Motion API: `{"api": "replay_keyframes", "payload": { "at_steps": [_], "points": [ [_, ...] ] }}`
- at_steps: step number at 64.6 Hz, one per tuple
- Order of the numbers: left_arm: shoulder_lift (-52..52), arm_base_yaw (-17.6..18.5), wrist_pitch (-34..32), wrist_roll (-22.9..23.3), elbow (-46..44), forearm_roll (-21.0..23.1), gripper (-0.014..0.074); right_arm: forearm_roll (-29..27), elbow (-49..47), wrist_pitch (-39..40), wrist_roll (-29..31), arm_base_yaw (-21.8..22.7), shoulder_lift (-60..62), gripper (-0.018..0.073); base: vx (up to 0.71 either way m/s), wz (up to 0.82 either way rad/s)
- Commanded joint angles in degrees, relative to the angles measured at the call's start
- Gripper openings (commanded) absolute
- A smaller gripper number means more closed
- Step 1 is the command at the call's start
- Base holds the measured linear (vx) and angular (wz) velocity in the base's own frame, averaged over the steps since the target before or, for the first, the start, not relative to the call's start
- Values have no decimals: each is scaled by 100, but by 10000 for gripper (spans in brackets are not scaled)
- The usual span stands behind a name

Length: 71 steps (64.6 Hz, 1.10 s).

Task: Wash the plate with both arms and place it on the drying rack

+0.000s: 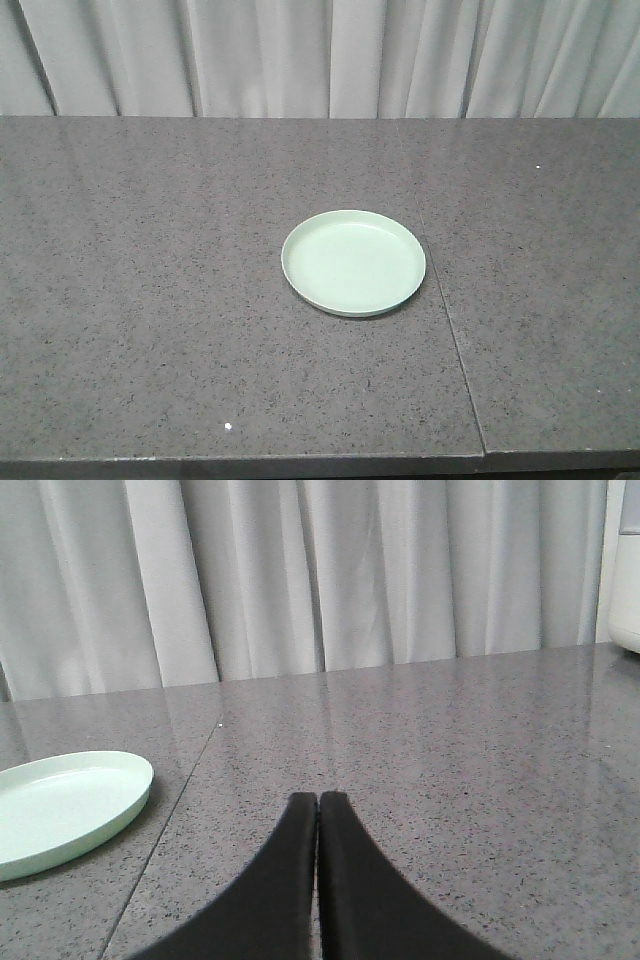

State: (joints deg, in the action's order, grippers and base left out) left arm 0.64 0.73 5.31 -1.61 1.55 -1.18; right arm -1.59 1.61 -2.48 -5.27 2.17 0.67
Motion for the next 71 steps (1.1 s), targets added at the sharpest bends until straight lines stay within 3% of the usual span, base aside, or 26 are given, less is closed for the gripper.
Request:
{"api": "replay_keyframes", "payload": {
  "at_steps": [1,61,65,71],
  "points": [
    [35,-13,-430,57,123,0,-6,-2,104,425,37,40,64,-8,0,0],
    [35,-13,-430,57,123,0,-6,-2,104,463,30,40,64,-8,0,0],
    [35,-13,-430,57,123,0,-6,-180,104,600,-52,40,64,-8,0,0],
    [35,-13,-430,57,123,0,-6,-984,104,812,-557,40,64,-8,0,0]
  ]
}}
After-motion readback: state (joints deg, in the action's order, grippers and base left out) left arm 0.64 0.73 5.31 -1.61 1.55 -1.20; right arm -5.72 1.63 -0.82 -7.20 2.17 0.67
